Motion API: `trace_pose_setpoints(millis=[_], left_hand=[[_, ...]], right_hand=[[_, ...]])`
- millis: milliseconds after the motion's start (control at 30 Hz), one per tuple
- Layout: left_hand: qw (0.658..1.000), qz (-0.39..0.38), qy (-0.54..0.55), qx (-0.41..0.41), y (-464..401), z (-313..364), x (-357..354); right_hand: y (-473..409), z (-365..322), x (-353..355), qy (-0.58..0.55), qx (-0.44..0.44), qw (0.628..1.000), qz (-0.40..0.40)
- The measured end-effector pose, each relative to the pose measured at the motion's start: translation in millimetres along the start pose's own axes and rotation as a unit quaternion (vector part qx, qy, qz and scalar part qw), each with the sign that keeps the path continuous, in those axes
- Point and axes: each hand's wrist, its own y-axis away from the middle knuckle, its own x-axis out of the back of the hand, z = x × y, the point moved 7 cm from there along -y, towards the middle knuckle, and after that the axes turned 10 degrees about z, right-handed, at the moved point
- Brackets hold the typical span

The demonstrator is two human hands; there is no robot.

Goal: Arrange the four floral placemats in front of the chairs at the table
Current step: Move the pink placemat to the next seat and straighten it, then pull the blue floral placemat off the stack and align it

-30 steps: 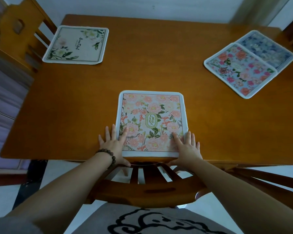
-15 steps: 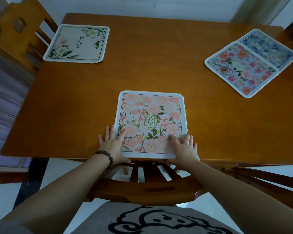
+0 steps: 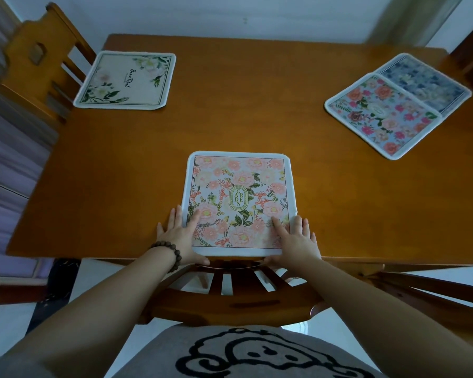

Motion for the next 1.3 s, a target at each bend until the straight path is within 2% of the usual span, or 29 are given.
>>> trace_pose_setpoints(millis=[67,167,433,600,700,833,1067,1300], left_hand=[[1.0,-0.009,0.006,0.003,0,3,6],[0.999,0.032,0.014,-0.006,-1,15,21],[0.985,0.139,0.045,-0.096,-8,92,59],[0.974,0.152,0.062,-0.158,-24,166,77],[0.96,0.156,0.067,-0.223,-24,223,82],[0.95,0.145,0.061,-0.27,-11,281,86],[0.93,0.167,0.048,-0.322,26,359,91],[0.945,0.188,0.041,-0.265,47,416,78]], right_hand=[[0,4,4,-0.04,-0.006,0.999,-0.01],[0,13,13,-0.111,-0.025,0.994,-0.01],[10,53,43,-0.096,-0.14,0.985,0.045],[29,94,78,-0.094,-0.21,0.968,0.105],[54,134,99,-0.113,-0.258,0.95,0.136],[93,180,119,-0.132,-0.313,0.926,0.166],[143,233,136,-0.109,-0.337,0.917,0.183],[163,295,136,-0.095,-0.284,0.935,0.191]])
